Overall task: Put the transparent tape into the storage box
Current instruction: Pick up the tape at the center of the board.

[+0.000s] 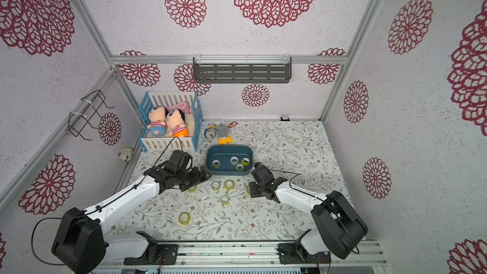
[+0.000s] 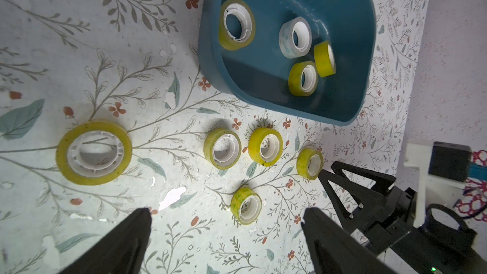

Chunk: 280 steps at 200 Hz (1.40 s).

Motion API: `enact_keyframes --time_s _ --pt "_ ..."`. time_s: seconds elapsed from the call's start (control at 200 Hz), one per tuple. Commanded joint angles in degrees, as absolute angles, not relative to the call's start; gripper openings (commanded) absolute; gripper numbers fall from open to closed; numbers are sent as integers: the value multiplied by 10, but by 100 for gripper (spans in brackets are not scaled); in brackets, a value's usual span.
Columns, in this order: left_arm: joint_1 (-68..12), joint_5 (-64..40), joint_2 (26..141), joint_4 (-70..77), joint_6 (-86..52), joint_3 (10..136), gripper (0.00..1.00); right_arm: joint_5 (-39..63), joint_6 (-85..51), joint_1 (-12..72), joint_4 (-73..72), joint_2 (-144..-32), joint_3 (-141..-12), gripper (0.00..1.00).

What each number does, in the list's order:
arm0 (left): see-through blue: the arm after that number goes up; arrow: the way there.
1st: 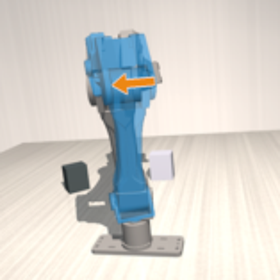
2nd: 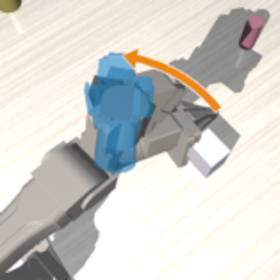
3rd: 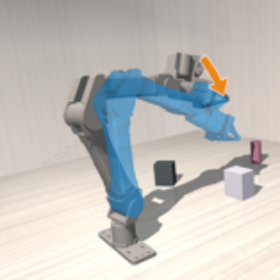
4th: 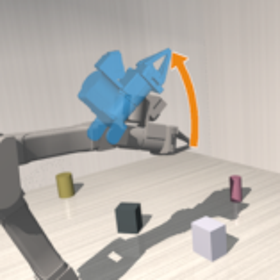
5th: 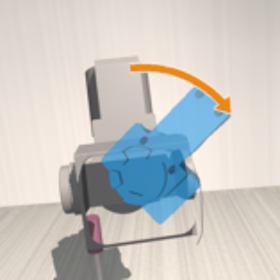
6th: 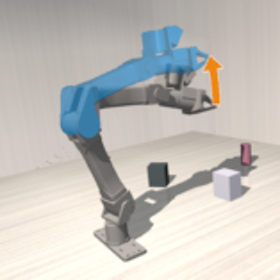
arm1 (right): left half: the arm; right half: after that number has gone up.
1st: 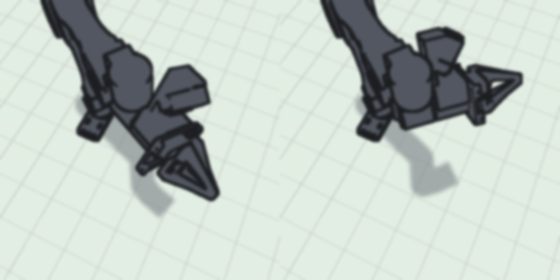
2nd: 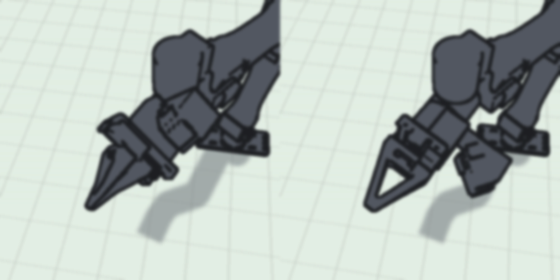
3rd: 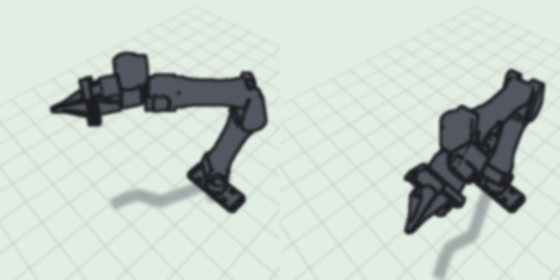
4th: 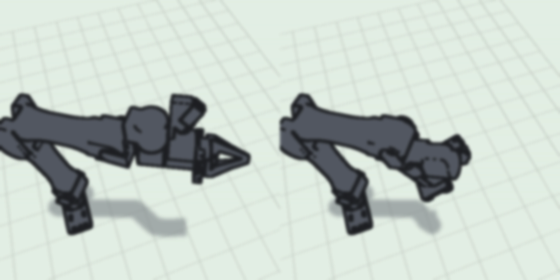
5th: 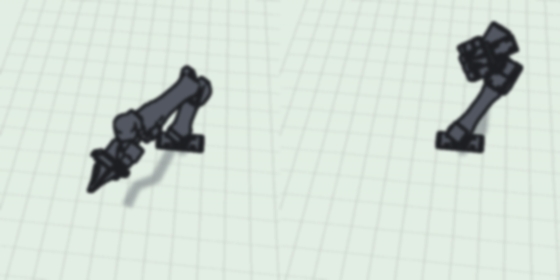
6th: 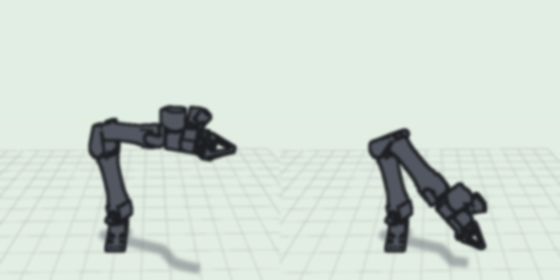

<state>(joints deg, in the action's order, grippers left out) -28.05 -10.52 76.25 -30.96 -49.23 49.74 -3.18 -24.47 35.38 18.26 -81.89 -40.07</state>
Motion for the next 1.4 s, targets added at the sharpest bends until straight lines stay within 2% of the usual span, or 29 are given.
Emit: enact_keyframes --time_s 0.0,0.541,0.751,0.851,0.976,1.206,1.396 --pt "-291 -94 774 -315 -484 510 97 -50 -239 349 169 -826 -419 55" --pt "-297 -82 779 -316 -472 516 97 -83 -232 344 152 -888 -417 51" --pt "-297 -82 787 -317 -469 521 97 -99 -243 344 141 -880 -381 35" --pt "-298 -81 788 -317 -469 524 97 -109 -245 344 141 -859 -366 21" --pt "-298 -72 782 -319 -468 528 97 -122 -238 344 152 -816 -358 10" --pt "-313 -37 677 -277 -459 517 97 -118 -213 344 167 -683 -368 0" --pt "-311 20 612 -274 -412 509 97 -95 -196 343 200 -651 -428 0"
